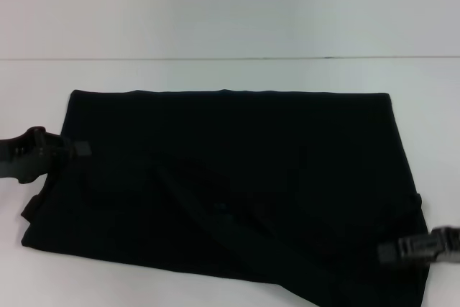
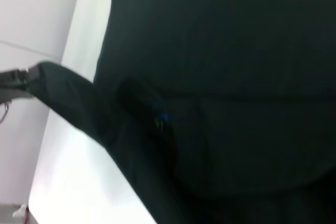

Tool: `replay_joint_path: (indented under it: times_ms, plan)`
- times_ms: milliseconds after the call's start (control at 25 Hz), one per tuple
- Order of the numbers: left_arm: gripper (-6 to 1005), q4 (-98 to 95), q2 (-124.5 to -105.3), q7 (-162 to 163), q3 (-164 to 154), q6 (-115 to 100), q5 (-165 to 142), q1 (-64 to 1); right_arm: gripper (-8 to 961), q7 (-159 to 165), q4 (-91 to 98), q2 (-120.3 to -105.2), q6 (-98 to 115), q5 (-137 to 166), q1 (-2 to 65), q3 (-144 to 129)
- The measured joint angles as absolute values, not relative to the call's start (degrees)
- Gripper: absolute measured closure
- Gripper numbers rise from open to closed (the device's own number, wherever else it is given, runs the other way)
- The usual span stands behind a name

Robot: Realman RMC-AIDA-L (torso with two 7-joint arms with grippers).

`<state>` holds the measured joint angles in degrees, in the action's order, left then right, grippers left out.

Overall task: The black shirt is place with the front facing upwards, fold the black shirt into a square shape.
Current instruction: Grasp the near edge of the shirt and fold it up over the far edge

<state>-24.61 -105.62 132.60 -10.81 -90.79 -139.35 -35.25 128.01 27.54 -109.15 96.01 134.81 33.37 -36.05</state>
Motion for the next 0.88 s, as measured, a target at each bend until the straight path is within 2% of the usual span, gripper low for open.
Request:
replay_joint_path:
  times_ms: [160, 520, 680, 880]
  plan:
    - [959, -24.6, -105.82, 132.2, -10.8, -91.1, -139.3, -35.2, 286, 126.5, 26.2, -109.71, 96.0, 134.9, 33.6, -40.0]
    - [960, -24.6, -106.29, 131.1, -10.7, -91.9, -139.1, -35.0, 285, 123.3, 26.0, -111.24, 94.5, 138.2, 34.3, -44.4]
    - [960, -24.7, -106.34, 130.7, -10.6, -91.9, -139.1, -34.8, 293, 122.7, 26.3, -110.5, 96.0, 138.3, 34.5, -42.7]
    - [959, -24.7, -106.34, 130.7, -10.5, -91.9, -139.1, -34.8, 296, 121.2, 26.5, -108.73, 100.6, 138.0, 34.4, -37.7]
